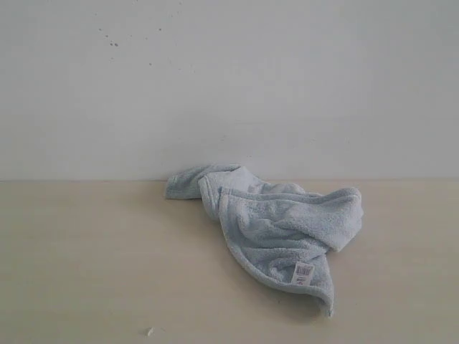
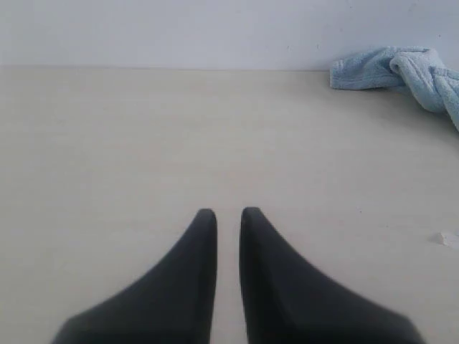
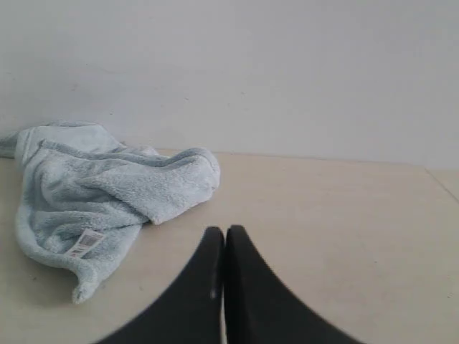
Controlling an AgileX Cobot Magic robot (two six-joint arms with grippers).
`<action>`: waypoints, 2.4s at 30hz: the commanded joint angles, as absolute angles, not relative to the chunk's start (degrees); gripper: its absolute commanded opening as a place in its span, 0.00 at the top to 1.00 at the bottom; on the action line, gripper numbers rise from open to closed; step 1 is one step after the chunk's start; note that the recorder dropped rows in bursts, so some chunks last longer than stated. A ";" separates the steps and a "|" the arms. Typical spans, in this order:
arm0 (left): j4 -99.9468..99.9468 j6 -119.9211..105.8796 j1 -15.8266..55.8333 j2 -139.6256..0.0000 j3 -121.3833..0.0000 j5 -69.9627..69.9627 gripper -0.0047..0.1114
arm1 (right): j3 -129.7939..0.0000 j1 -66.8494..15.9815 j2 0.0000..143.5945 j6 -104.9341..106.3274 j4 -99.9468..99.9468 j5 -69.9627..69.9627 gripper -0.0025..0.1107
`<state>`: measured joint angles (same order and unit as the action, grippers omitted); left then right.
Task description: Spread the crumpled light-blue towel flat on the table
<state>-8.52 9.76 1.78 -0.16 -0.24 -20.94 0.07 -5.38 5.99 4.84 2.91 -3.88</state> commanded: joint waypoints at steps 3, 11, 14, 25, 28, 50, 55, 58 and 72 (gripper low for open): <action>-8.10 9.46 1.98 0.00 0.00 -20.52 0.85 | 0.00 -7.41 5.83 4.99 2.83 -3.67 0.98; -8.10 9.46 1.98 0.00 0.00 -20.52 0.85 | 0.00 -7.40 5.83 -3.09 6.22 5.02 0.98; -8.10 9.46 1.98 0.00 0.00 -20.52 0.85 | 0.00 -7.40 5.83 -12.66 9.75 14.28 0.98; -8.10 9.46 1.98 0.00 0.00 -20.52 0.85 | -1.86 -7.51 5.83 -26.90 12.09 18.02 0.98; -8.10 9.46 1.98 0.00 0.00 -20.52 0.85 | -5.59 -7.92 8.60 -29.70 8.00 11.91 0.98; -8.10 9.46 1.98 0.00 0.00 -20.52 0.85 | -83.55 -25.70 114.00 -26.59 -28.19 -4.96 0.56; -8.10 9.46 1.98 0.00 0.00 -20.52 0.85 | -93.59 -27.27 124.59 -23.07 -26.47 -10.09 0.56; -8.10 9.46 1.98 0.00 0.00 -20.52 0.85 | -99.01 -29.22 129.48 -11.81 -18.84 -13.05 0.56; -8.10 9.46 1.98 0.00 0.00 -20.52 0.85 | -121.23 -29.85 144.56 3.37 -7.42 -26.20 0.56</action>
